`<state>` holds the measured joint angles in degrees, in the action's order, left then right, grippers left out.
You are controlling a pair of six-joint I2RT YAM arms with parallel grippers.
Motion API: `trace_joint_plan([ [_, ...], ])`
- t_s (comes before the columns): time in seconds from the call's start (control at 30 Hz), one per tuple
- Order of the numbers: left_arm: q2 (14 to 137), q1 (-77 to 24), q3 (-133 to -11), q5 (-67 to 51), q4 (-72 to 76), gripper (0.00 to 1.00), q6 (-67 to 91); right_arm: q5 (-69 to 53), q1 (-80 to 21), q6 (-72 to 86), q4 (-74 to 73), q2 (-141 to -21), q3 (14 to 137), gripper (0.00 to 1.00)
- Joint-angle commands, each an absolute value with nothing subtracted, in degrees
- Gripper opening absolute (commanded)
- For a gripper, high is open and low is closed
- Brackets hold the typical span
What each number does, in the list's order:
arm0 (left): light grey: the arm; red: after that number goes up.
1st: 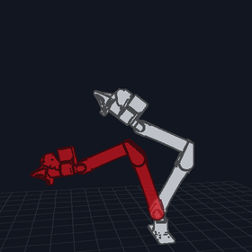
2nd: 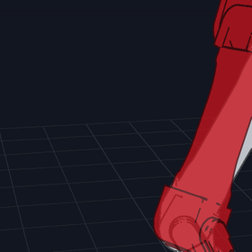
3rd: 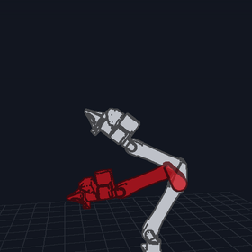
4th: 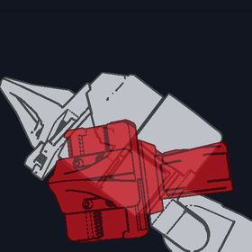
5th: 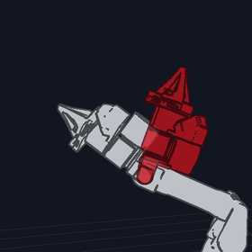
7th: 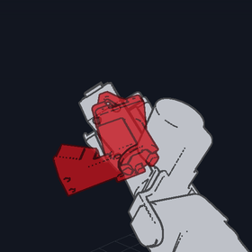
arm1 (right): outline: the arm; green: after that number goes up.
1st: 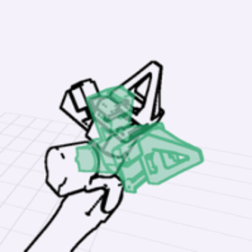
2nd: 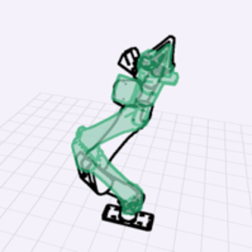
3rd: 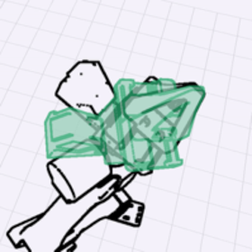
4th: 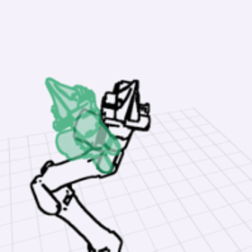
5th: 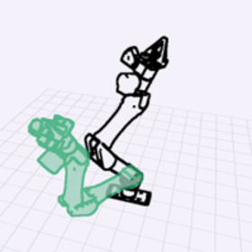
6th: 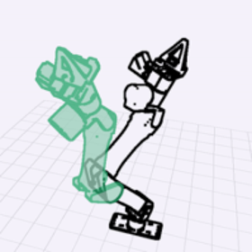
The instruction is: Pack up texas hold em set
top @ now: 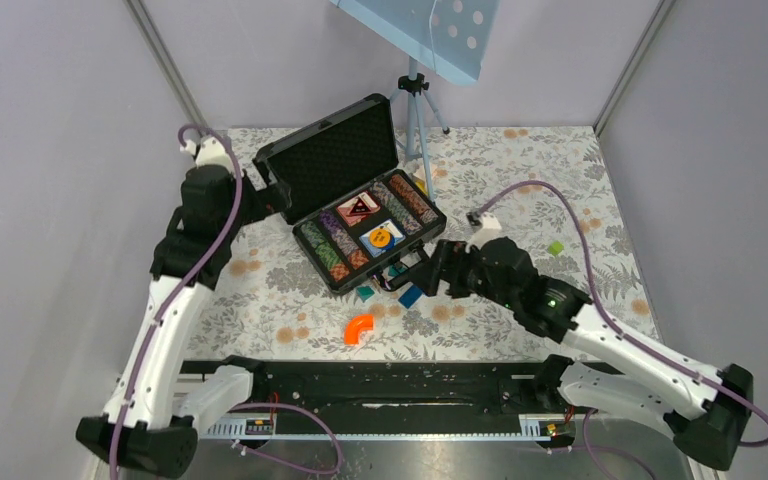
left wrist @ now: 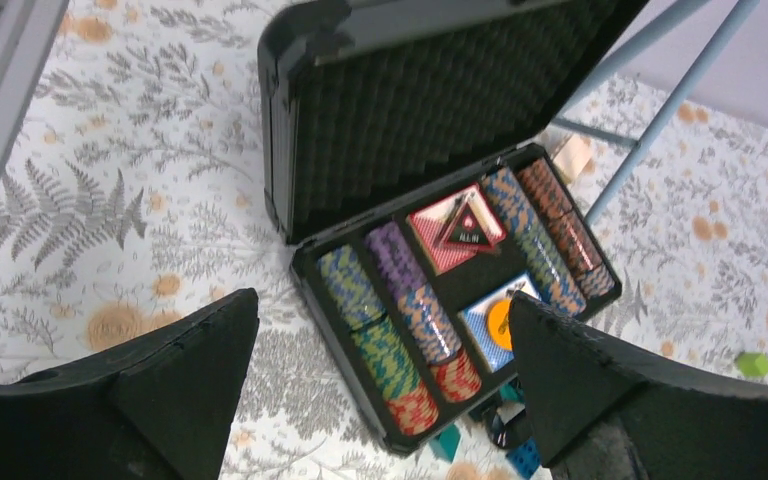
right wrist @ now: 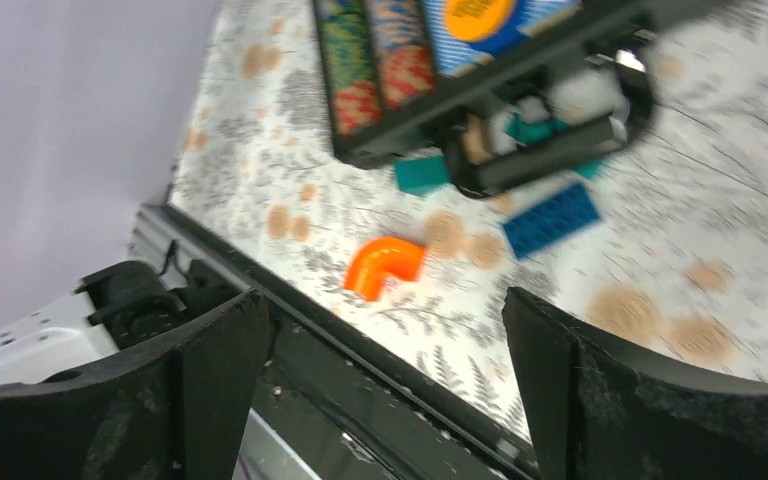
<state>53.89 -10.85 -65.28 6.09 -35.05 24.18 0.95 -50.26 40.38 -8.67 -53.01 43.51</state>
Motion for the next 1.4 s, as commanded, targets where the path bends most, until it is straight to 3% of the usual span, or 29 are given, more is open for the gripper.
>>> trace_joint_plan([
  [0.0, 59.5, -10.2, -73.6, 9.0, -31.2, 0.94, 24.3, 14.0, -50.3, 44.2, -25.0, -47.3, 43.0, 0.94],
  [0.17, 67.6, -7.0, -81.1, 7.2, -29.0, 0.94, 26.1, 16.7, -50.4, 41.2, -33.4, -44.4, 45.5, 0.95],
  [0.57, 85.4, 4.8, -89.3, -2.4, -25.9, 0.91, 37.1, 14.3, -50.4, 45.8, -34.0, -40.0, 41.4, 0.95],
  [0.87, 96.1, 5.4, -93.4, -6.4, -26.0, 0.85, 41.0, 15.3, -50.4, 46.6, -35.7, -37.9, 40.7, 0.94],
  [1.03, 97.6, 5.3, -93.6, -10.1, -26.8, 0.80, 41.1, 15.5, -50.4, 47.1, -37.3, -36.1, 40.5, 0.94],
  [1.37, 89.9, 4.6, -81.6, -13.7, -20.7, 0.79, 42.5, 16.4, -50.4, 46.3, -39.7, -35.2, 40.7, 0.93],
])
